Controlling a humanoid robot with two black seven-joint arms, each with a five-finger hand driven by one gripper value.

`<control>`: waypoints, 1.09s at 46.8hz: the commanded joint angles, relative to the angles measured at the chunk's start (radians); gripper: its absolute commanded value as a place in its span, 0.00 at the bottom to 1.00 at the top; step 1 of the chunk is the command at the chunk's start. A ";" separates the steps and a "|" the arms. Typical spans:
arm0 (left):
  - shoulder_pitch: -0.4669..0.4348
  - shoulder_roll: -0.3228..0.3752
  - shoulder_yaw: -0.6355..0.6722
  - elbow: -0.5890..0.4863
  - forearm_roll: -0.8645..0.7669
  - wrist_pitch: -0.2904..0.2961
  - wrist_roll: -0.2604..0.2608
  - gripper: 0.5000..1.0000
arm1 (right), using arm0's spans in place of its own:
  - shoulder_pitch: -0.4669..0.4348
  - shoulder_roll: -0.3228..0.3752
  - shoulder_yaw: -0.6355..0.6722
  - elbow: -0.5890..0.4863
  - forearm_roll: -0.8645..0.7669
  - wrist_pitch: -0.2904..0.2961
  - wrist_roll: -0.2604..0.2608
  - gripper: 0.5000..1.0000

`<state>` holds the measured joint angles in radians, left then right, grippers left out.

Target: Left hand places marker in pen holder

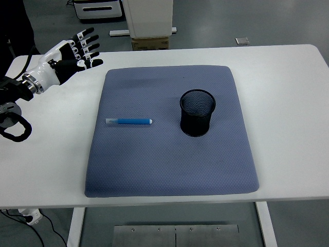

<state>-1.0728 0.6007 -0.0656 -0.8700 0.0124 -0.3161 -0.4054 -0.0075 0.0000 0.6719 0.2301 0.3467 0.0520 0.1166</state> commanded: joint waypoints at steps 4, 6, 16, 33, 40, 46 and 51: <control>-0.053 -0.032 0.078 -0.001 0.066 -0.005 0.065 1.00 | 0.000 0.000 0.000 0.000 0.000 0.000 0.000 1.00; -0.058 -0.033 0.084 -0.001 0.075 -0.003 0.066 1.00 | 0.000 0.000 0.000 0.000 0.000 0.000 0.000 1.00; -0.067 -0.030 0.122 -0.003 0.084 -0.008 0.069 1.00 | 0.000 0.000 0.000 0.000 0.000 0.000 0.000 1.00; -0.191 -0.036 0.220 -0.003 0.337 -0.011 0.060 1.00 | 0.000 0.000 0.000 0.000 0.000 0.000 0.000 1.00; -0.242 -0.033 0.273 -0.003 0.498 -0.037 0.056 1.00 | 0.000 0.000 0.000 0.000 0.000 0.000 0.000 1.00; -0.262 -0.038 0.294 -0.003 0.564 -0.051 0.056 1.00 | 0.000 0.000 0.000 0.000 0.000 0.000 0.000 1.00; -0.274 -0.045 0.305 -0.004 0.674 -0.051 0.054 1.00 | 0.000 0.000 0.000 0.000 0.000 0.000 0.000 1.00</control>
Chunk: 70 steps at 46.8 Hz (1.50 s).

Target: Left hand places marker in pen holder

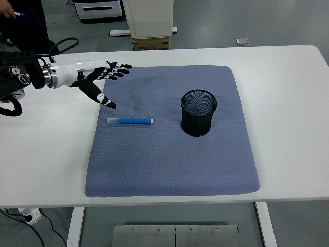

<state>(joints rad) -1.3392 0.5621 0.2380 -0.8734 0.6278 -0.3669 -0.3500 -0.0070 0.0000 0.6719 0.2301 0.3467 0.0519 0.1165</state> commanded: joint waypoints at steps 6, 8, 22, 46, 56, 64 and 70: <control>-0.017 -0.039 0.003 0.001 0.137 -0.001 -0.001 1.00 | -0.001 0.000 0.000 0.000 0.000 0.000 0.000 1.00; -0.023 -0.051 0.007 0.001 0.167 -0.001 -0.001 1.00 | 0.001 0.000 0.000 0.000 0.000 0.000 0.000 1.00; -0.087 -0.151 0.139 -0.007 0.194 0.000 -0.003 1.00 | 0.001 0.000 0.000 0.000 0.000 0.000 0.000 1.00; -0.173 -0.245 0.362 -0.003 0.205 0.013 0.014 1.00 | -0.001 0.000 0.000 0.000 0.000 0.000 0.000 1.00; -0.215 -0.263 0.397 0.002 0.243 0.017 0.014 1.00 | -0.001 0.000 0.000 0.000 0.000 0.000 0.000 1.00; -0.219 -0.263 0.397 0.002 0.245 0.017 0.014 1.00 | -0.001 0.000 0.000 0.000 0.000 0.000 0.000 1.00; -0.219 -0.264 0.397 0.002 0.245 0.017 0.014 1.00 | 0.001 0.000 0.000 0.000 0.000 0.000 0.000 1.00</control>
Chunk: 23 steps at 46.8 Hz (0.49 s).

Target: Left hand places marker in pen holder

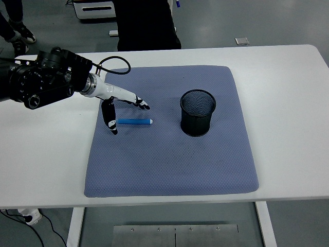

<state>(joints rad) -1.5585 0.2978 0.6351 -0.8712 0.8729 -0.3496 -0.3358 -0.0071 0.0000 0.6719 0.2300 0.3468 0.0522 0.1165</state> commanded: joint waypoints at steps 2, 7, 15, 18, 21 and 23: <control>0.000 0.000 0.000 0.000 0.000 0.000 0.000 1.00 | 0.001 0.000 0.000 0.000 0.000 0.000 0.000 1.00; -0.005 0.000 0.000 0.000 0.001 -0.003 0.000 1.00 | -0.001 0.000 0.000 0.000 0.000 0.000 0.000 1.00; -0.006 -0.002 0.003 0.000 0.014 -0.003 0.000 1.00 | -0.001 0.000 0.000 0.000 0.000 0.000 0.000 1.00; -0.006 -0.006 0.009 0.000 0.034 -0.003 0.000 1.00 | -0.001 0.000 0.000 0.000 0.000 0.000 0.000 1.00; -0.006 -0.011 0.012 0.000 0.049 -0.002 0.000 1.00 | -0.001 0.000 0.000 0.000 0.000 0.000 0.000 1.00; -0.006 -0.011 0.012 0.000 0.054 -0.002 0.000 1.00 | 0.001 0.000 0.000 0.000 0.000 0.000 0.000 1.00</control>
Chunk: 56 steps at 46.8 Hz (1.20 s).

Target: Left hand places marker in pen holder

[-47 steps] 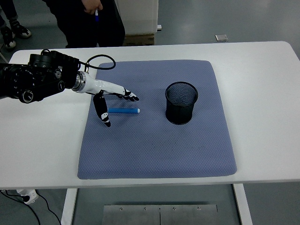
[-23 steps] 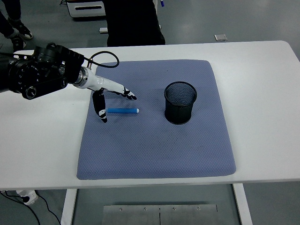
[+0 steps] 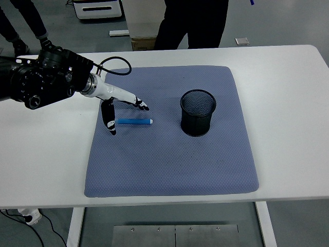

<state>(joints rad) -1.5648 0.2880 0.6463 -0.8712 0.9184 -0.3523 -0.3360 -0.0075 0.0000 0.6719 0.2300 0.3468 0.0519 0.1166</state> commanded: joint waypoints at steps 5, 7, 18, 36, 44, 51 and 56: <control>0.000 -0.001 0.003 -0.002 0.008 0.001 0.000 1.00 | 0.000 0.000 0.000 0.000 0.000 0.000 0.000 1.00; 0.000 -0.004 0.003 -0.002 0.008 0.000 0.000 1.00 | 0.000 0.000 0.000 0.000 0.000 0.000 0.000 1.00; 0.002 -0.015 0.003 -0.002 0.008 0.000 0.017 0.92 | 0.000 0.000 0.000 0.000 0.000 0.000 0.000 1.00; 0.005 -0.033 0.024 -0.002 0.010 0.006 0.031 0.68 | 0.001 0.000 0.000 0.000 0.000 0.000 0.000 1.00; 0.005 -0.038 0.033 -0.002 0.010 0.007 0.031 0.62 | 0.000 0.000 0.000 0.000 0.000 0.000 0.000 1.00; 0.005 -0.043 0.033 -0.002 0.037 0.027 0.031 0.55 | 0.000 0.000 0.000 0.000 0.000 0.000 0.000 1.00; 0.006 -0.044 0.033 -0.002 0.043 0.039 0.061 0.46 | 0.000 0.000 0.000 0.000 0.000 0.000 0.000 1.00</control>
<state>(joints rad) -1.5590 0.2441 0.6794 -0.8720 0.9603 -0.3195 -0.2978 -0.0068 0.0000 0.6719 0.2301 0.3466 0.0524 0.1166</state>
